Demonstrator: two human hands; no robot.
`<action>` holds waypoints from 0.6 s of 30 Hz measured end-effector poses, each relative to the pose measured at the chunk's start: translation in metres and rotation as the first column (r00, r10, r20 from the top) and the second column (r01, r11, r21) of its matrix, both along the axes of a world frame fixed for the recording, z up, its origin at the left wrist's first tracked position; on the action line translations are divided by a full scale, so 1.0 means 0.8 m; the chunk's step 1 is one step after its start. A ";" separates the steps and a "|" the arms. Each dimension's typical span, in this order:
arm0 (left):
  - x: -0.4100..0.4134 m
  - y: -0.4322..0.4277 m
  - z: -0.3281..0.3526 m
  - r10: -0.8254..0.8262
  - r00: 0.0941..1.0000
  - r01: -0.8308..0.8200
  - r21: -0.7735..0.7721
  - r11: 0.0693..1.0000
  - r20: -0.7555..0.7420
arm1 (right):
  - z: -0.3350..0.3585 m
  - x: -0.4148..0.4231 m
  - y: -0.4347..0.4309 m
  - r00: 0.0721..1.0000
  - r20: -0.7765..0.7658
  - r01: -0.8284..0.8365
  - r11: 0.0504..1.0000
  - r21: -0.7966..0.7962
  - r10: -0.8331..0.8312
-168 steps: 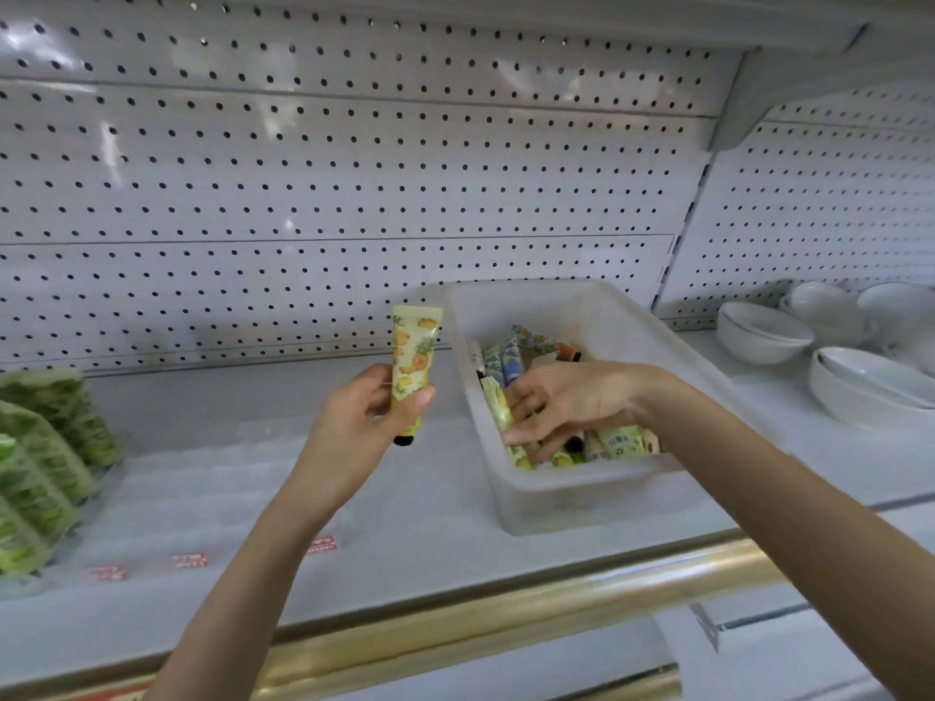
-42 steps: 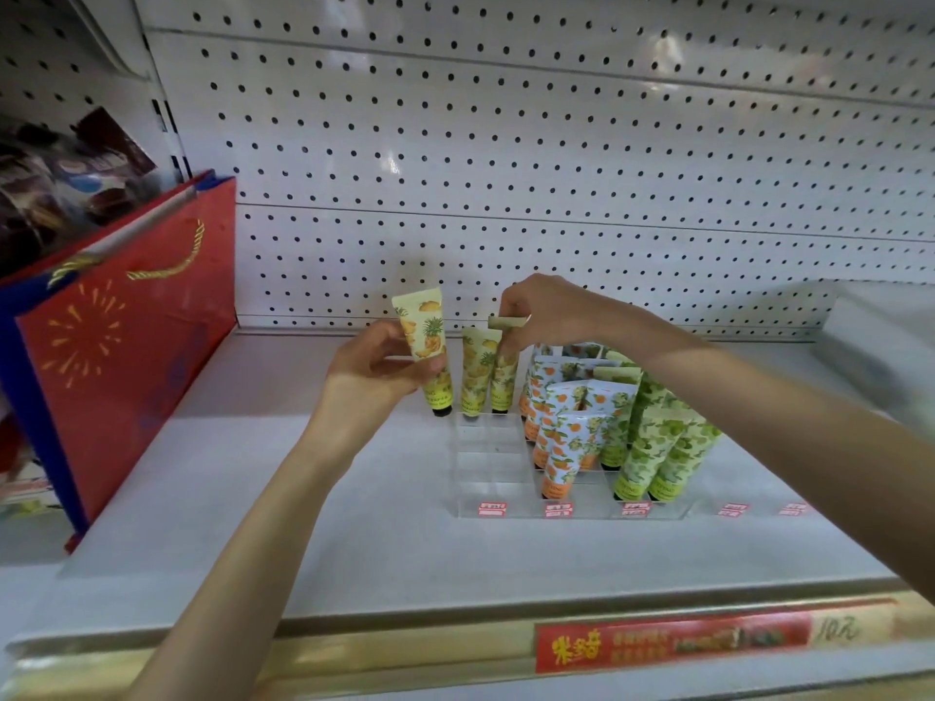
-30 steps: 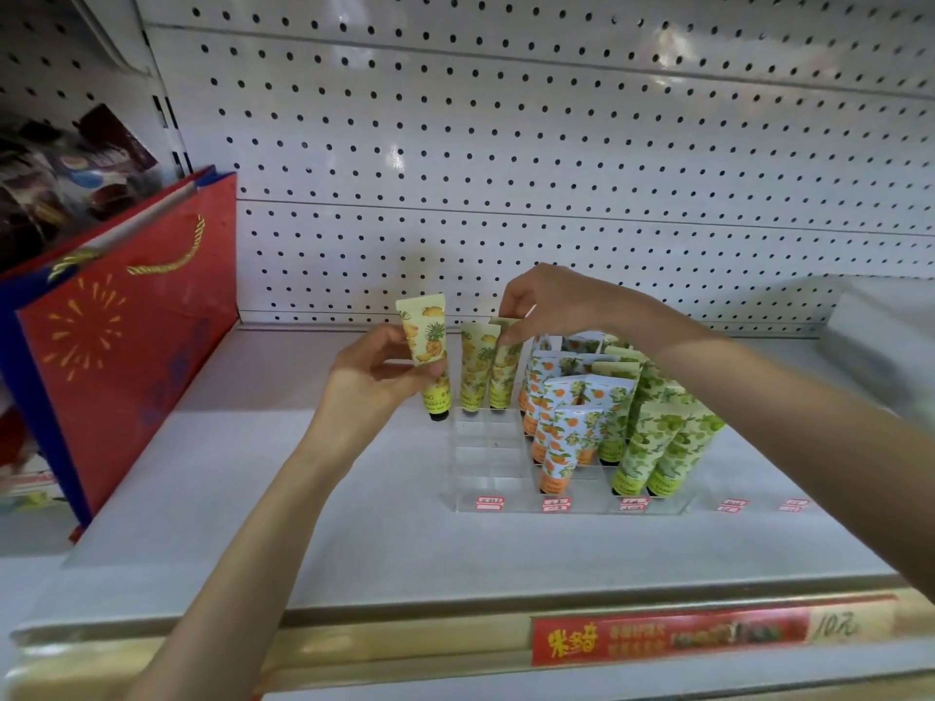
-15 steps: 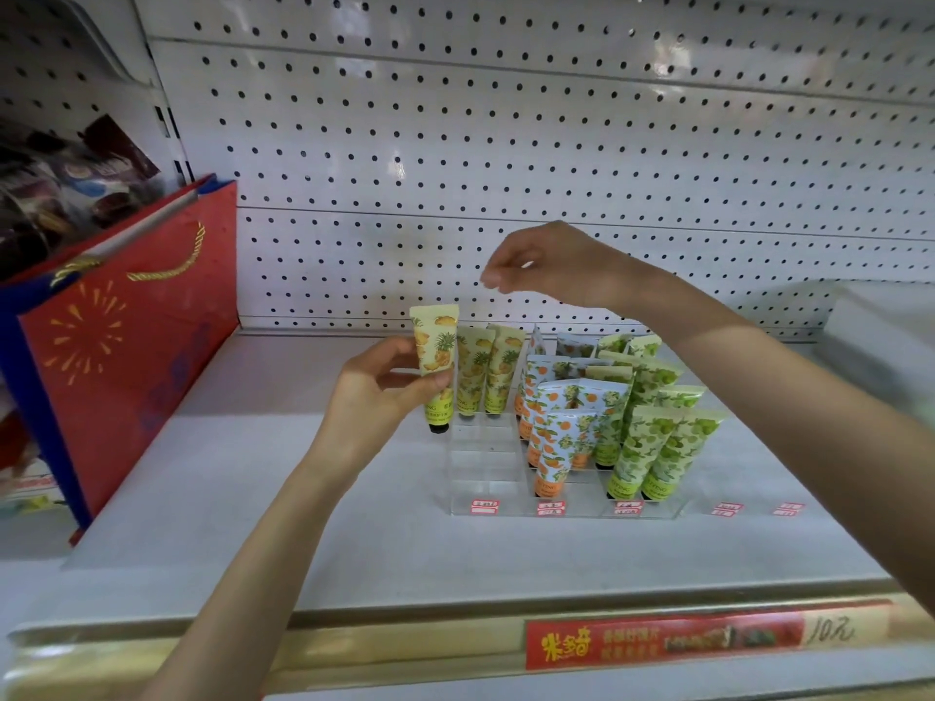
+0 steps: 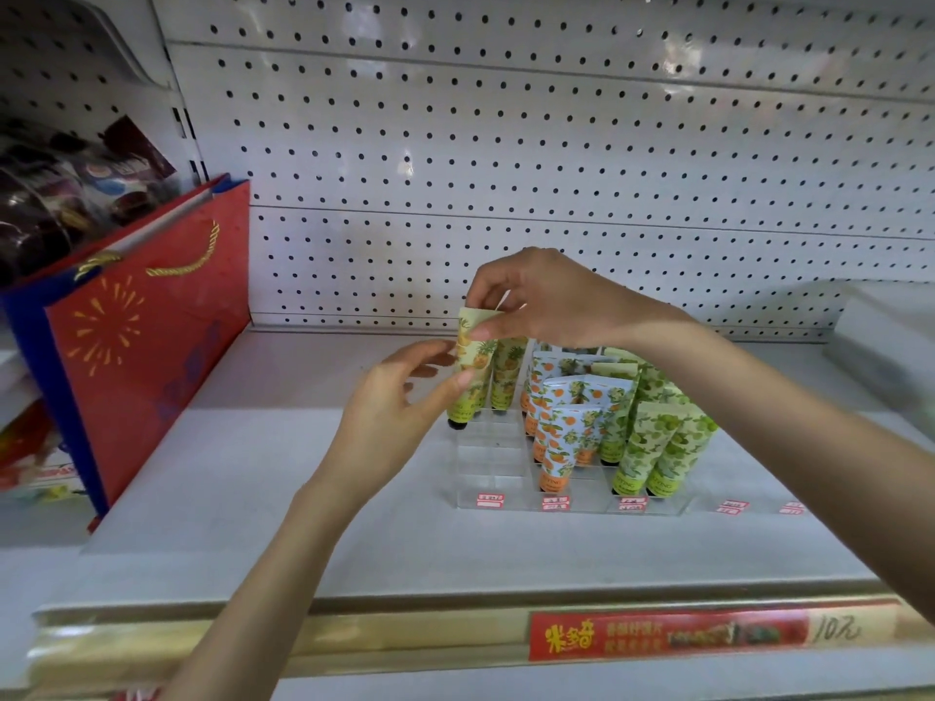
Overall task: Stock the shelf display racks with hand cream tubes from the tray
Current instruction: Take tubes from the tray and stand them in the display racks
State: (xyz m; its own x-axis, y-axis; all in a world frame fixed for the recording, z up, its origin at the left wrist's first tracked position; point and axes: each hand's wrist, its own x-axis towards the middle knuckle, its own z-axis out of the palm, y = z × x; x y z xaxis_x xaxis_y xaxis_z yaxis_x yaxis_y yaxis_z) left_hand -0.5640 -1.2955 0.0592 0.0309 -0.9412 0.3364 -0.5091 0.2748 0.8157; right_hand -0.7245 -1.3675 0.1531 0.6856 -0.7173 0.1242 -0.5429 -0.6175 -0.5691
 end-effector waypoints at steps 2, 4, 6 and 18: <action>0.008 0.007 -0.009 0.103 0.933 -0.102 -0.023 0.995 0.346 | -0.003 -0.002 -0.001 0.999 -0.032 0.034 0.999 -0.034 -0.035; 0.015 0.017 -0.021 0.148 0.821 -0.140 -0.057 0.989 0.551 | -0.008 -0.004 -0.001 0.996 -0.048 0.069 0.996 -0.050 -0.072; 0.022 0.022 -0.036 0.141 0.742 -0.127 -0.069 0.989 0.656 | -0.013 -0.005 -0.001 0.993 -0.059 0.103 0.993 -0.059 -0.106; 0.027 0.045 -0.049 0.052 0.689 -0.141 0.063 0.988 0.723 | -0.035 0.007 0.008 0.972 -0.133 0.192 0.981 -0.034 -0.195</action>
State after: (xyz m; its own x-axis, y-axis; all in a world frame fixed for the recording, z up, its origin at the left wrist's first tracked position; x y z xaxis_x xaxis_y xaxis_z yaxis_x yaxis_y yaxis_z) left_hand -0.5420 -1.2597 0.0199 -0.0850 -0.9772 0.1943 -0.9695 0.1262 0.2103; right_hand -0.7186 -1.3610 0.1252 0.5451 -0.8365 0.0562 -0.7245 -0.5038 -0.4705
